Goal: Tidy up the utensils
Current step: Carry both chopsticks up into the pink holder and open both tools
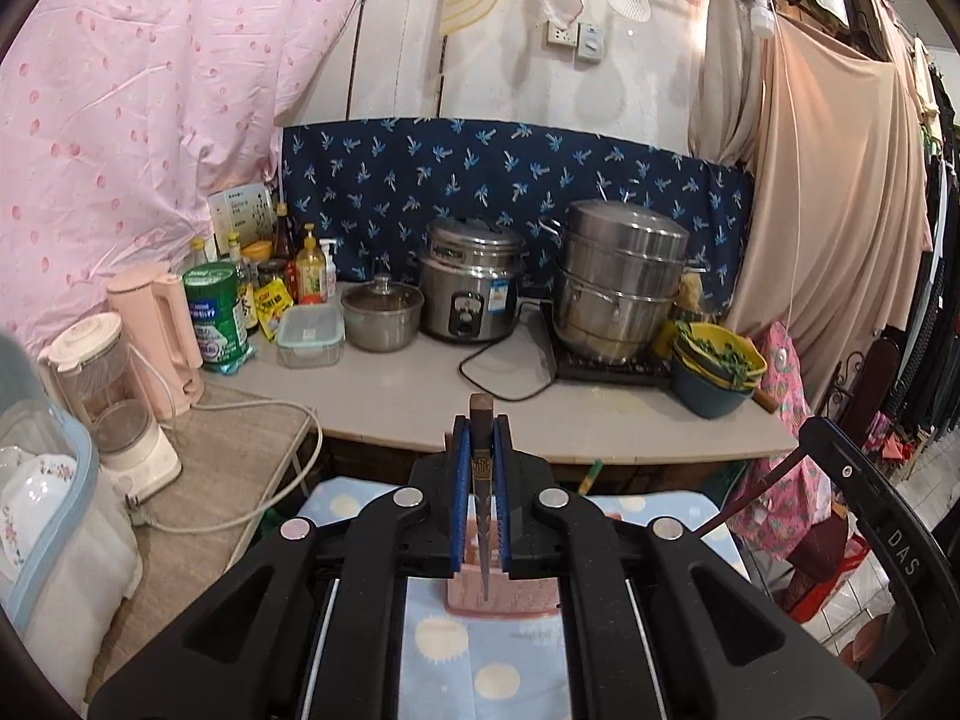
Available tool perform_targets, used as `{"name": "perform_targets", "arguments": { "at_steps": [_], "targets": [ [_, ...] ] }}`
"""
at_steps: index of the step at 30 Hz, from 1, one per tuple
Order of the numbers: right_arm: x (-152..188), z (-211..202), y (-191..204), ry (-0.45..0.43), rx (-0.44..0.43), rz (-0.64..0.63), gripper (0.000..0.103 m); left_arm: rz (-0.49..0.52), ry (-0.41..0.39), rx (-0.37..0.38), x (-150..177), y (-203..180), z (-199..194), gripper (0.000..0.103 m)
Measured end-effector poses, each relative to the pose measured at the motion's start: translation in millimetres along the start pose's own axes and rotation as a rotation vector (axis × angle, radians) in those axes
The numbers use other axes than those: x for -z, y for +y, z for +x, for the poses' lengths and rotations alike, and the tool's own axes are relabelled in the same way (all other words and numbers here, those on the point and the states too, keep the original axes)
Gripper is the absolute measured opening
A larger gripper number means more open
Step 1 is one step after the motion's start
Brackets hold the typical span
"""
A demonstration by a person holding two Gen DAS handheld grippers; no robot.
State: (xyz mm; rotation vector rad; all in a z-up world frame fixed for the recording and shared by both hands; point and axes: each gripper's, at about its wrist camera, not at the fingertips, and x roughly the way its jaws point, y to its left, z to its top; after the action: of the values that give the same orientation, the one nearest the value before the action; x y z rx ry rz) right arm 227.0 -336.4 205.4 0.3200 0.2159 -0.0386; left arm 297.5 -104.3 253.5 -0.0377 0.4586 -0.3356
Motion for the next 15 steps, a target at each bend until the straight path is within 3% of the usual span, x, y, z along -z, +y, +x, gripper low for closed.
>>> {"name": "perform_targets", "arguments": {
  "at_steps": [7,15],
  "targets": [
    [-14.0,37.0,-0.8,-0.015,0.012,-0.003,0.007,0.003,-0.030,-0.001,-16.8,-2.9,31.2,0.007],
    [2.2,79.3,-7.0,0.046,0.039,-0.019,0.007,0.011,0.025,-0.003,-6.2,-4.0,72.6,0.007]
  ]
}}
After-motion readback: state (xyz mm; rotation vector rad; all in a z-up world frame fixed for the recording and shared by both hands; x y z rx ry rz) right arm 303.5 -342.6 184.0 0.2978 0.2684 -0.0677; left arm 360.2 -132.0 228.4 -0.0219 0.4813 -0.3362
